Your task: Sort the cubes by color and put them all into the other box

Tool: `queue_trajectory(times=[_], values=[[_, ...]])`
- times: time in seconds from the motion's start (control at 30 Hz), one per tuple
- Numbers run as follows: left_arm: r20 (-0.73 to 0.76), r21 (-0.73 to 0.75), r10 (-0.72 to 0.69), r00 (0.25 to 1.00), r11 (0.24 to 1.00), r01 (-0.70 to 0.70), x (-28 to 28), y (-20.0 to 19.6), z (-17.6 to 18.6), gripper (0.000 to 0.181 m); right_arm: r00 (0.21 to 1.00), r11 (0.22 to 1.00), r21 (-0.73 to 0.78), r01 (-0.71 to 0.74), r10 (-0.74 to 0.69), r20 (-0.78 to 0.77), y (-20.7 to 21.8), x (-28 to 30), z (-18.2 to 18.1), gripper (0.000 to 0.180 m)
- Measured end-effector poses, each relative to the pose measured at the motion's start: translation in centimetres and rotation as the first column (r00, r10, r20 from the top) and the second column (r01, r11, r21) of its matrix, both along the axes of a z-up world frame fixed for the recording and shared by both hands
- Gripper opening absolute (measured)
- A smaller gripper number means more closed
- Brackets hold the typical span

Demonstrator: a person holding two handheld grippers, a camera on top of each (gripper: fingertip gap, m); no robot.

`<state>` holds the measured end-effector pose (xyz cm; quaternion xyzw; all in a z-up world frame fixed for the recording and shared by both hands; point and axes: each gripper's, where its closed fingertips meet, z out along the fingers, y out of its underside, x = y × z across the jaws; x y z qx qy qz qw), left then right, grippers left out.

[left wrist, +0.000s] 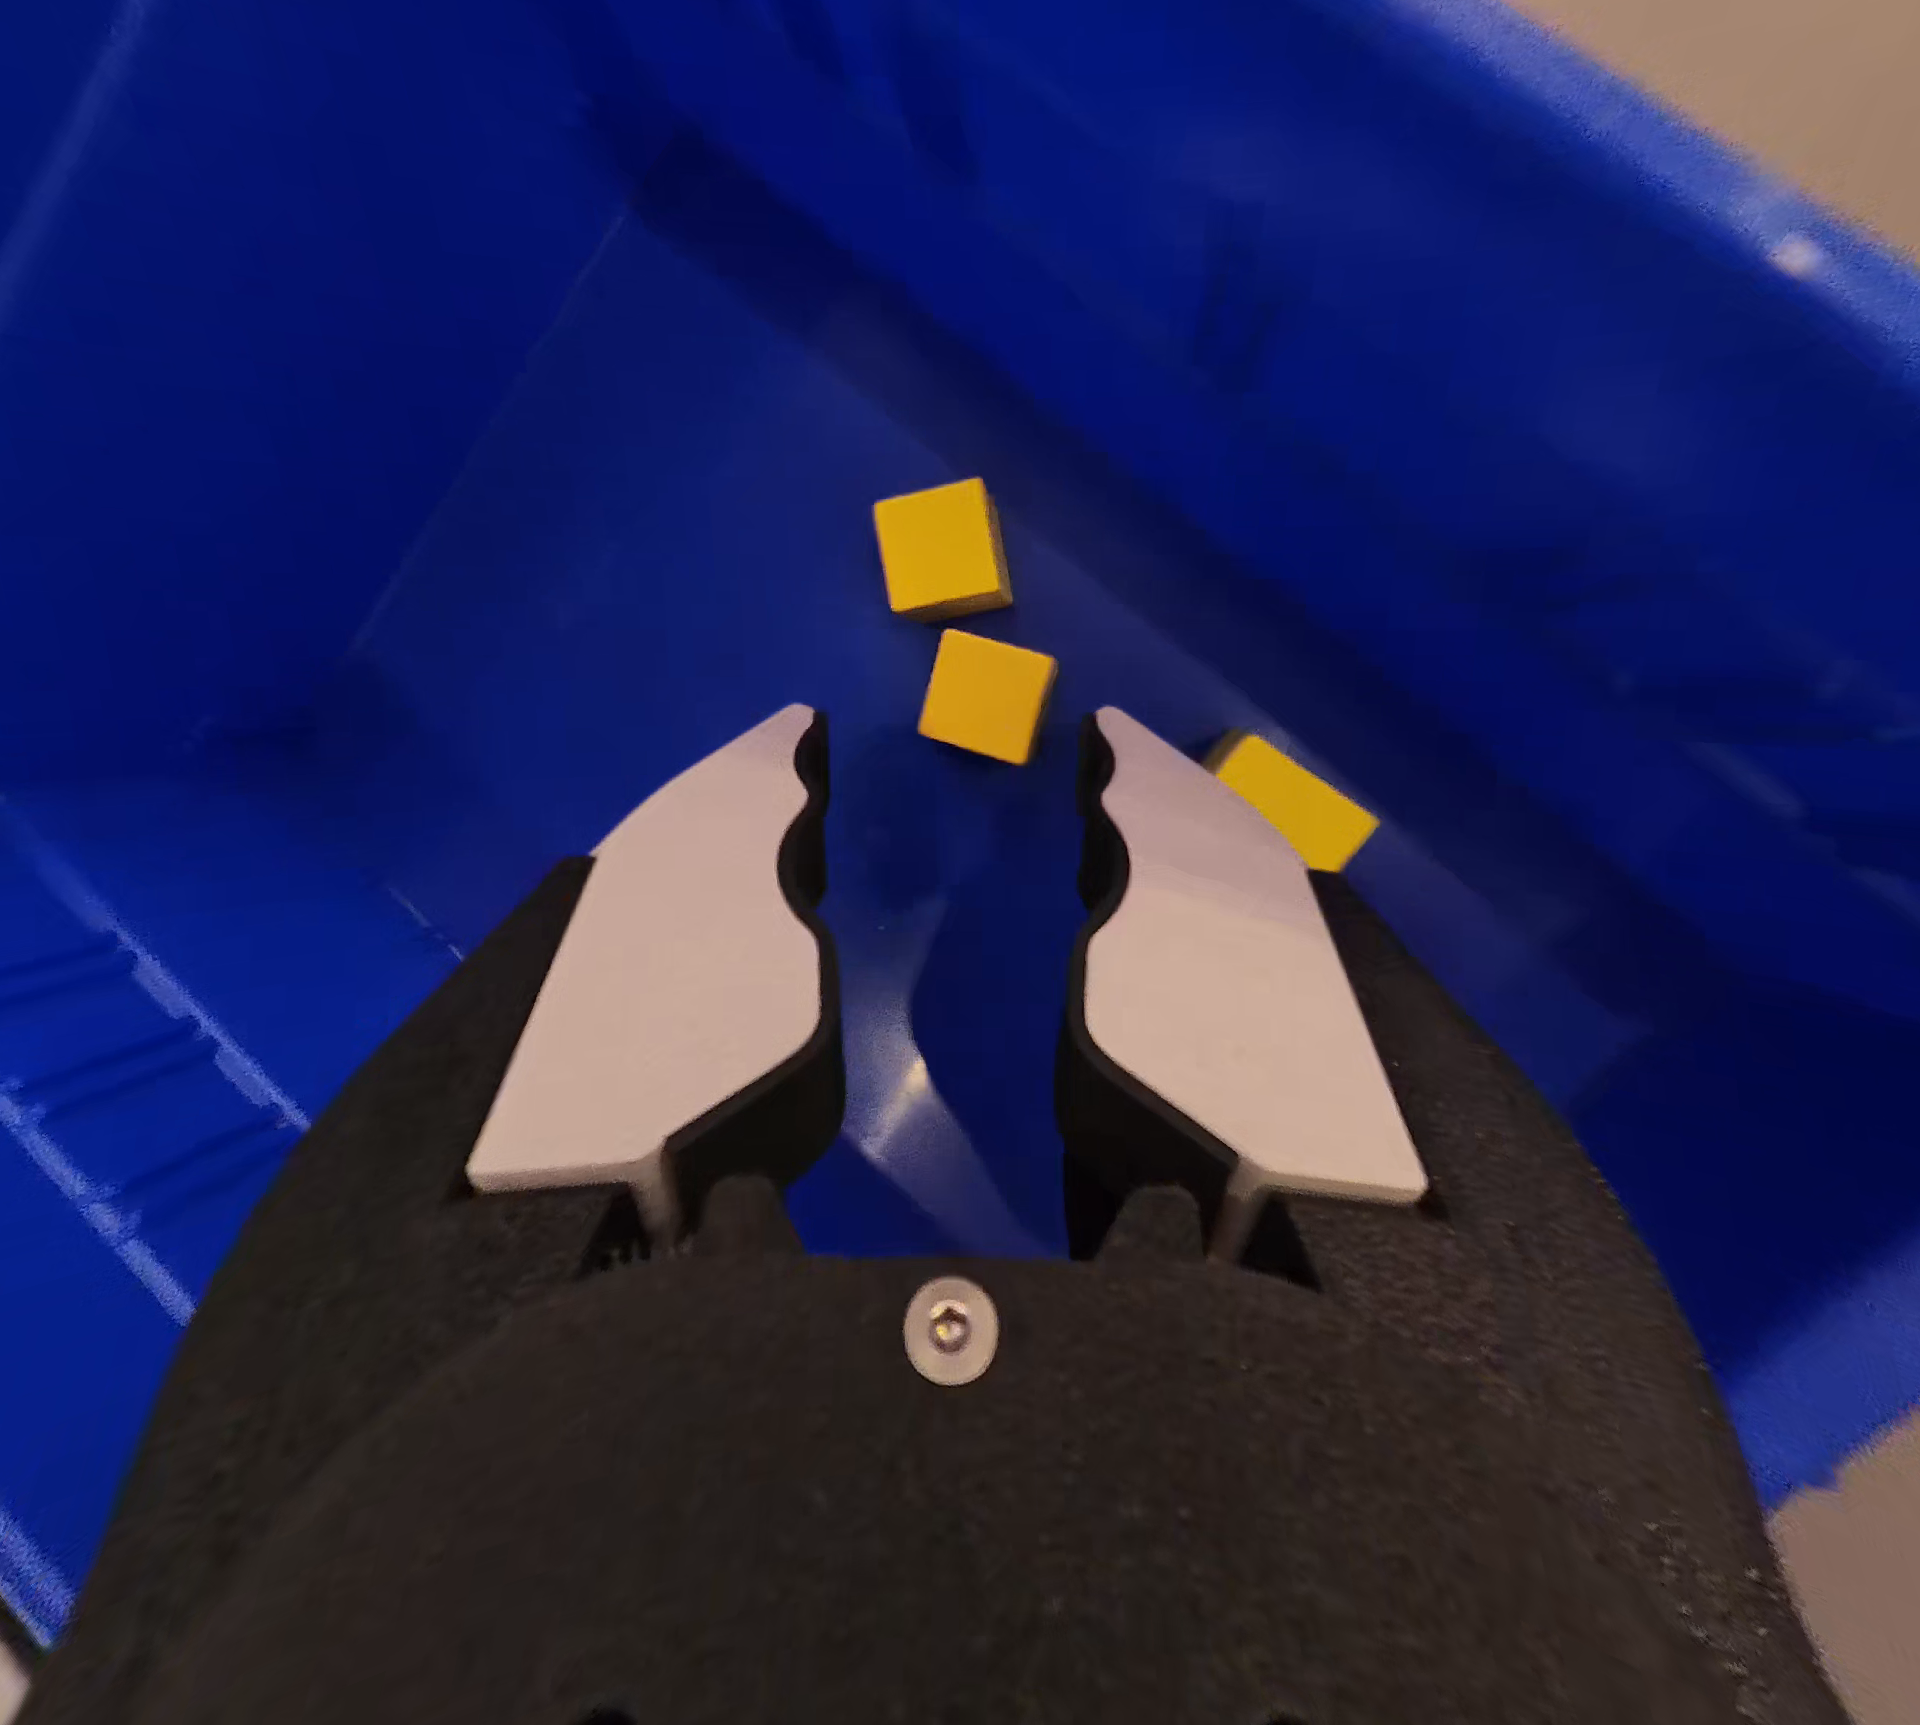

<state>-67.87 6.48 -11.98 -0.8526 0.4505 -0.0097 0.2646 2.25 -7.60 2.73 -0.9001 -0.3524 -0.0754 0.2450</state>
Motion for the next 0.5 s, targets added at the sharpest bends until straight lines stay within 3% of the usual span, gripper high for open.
queue_trajectory(times=[0.13, 0.23, 0.3, 0.4, 0.5], values=[[-0.006, -0.062, 0.004, 1.000, 0.998, -0.004, 0.2, 0.5, -1.3, 0.045, 1.000, 1.000, -0.024, 0.003, -0.003, 0.018, -0.8, 0.4, -0.8, 0.034], [-0.015, -0.090, -0.007, 1.000, 0.996, 0.006, 0.4, 0.4, -1.4, 0.023, 1.000, 0.999, -0.032, 0.001, -0.001, 0.006, -1.1, 0.5, -1.3, 0.034], [-0.004, -0.056, 0.015, 1.000, 0.998, -0.016, 0.1, 0.7, -0.1, 0.023, 1.000, 1.000, -0.023, -0.008, 0.008, -0.008, -1.1, 0.2, -1.5, 0.033], [0.149, 0.111, 0.055, 0.987, 0.991, -0.072, 1.0, 1.2, 5.4, 0.023, 0.998, 0.998, 0.024, -0.050, 0.050, -0.027, -0.9, -1.2, -1.3, 0.032], [0.353, 0.326, -0.047, 0.934, 0.942, -0.076, 5.4, -0.1, 13.5, 0.022, 0.978, 0.985, 0.082, -0.153, 0.163, -0.131, -0.4, -6.1, -1.2, 0.032]])
